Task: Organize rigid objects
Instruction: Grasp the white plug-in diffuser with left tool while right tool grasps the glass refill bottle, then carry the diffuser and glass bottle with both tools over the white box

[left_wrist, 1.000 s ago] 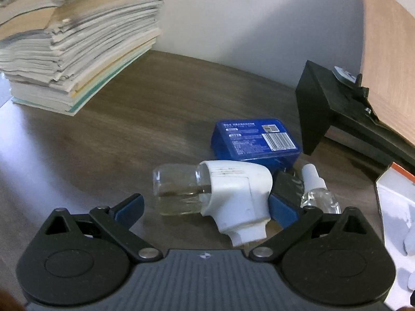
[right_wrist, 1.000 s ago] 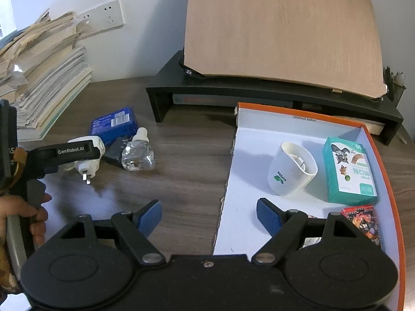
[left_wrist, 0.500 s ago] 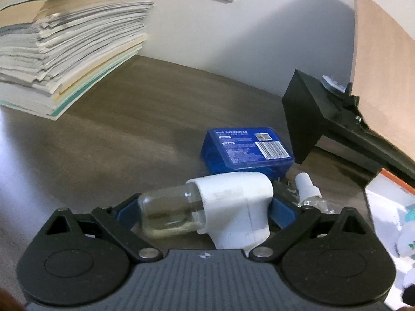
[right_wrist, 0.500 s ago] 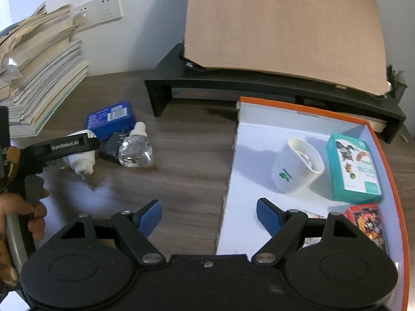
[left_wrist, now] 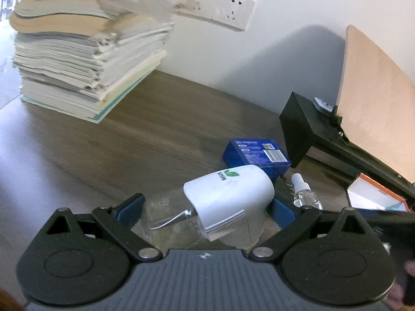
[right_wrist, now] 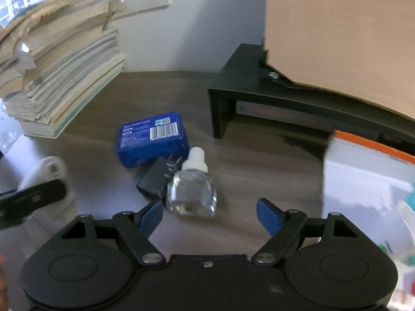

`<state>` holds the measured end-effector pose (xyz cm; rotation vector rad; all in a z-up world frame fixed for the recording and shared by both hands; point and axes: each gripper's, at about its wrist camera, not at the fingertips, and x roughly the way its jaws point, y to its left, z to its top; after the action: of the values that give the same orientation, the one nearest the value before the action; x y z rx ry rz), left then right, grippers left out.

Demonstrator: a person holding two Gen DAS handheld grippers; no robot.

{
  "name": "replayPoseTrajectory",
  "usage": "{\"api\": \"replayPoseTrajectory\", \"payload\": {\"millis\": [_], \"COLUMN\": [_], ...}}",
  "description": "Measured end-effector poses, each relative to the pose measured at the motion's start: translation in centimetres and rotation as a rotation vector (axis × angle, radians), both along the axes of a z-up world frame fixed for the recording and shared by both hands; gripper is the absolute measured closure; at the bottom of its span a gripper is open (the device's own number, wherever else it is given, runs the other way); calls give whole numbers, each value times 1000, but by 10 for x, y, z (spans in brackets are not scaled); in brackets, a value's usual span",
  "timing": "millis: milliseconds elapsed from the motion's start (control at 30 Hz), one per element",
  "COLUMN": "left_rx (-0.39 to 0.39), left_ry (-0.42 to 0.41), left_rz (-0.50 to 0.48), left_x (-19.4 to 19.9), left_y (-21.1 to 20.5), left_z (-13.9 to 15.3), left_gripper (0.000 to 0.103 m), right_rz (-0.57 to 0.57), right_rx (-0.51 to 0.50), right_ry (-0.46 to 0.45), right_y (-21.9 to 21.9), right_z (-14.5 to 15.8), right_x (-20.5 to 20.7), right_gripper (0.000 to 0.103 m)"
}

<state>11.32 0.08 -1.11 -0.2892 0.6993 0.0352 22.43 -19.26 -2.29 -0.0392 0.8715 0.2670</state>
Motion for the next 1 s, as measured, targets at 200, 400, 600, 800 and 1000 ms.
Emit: {"api": "replayPoseTrajectory", "payload": {"millis": [200,400,600,800,1000], "left_rx": [-1,-11,-10,-19,-28], "left_ry": [-19,-16,-29,-46,-67], "left_rz": [5,-2,-26,-86,-187], "left_x": [-6,-10,-10,-12,-11], "left_y": [4,4,-9,-36,-85], "left_z": [7,8,16,27,40], "left_gripper": [1,1,1,1,1], "right_rz": [14,49,22,-16,-133], "right_rx": [-43,-85,-54,-29,-16], "right_ry": [36,-6,-34,-99,-148], "right_y": [12,22,6,-26,-89], "right_z": [-18,-16,5,42,71], "right_x": [19,18,-4,-39,-78], "right_gripper": [20,43,43,43,43]}}
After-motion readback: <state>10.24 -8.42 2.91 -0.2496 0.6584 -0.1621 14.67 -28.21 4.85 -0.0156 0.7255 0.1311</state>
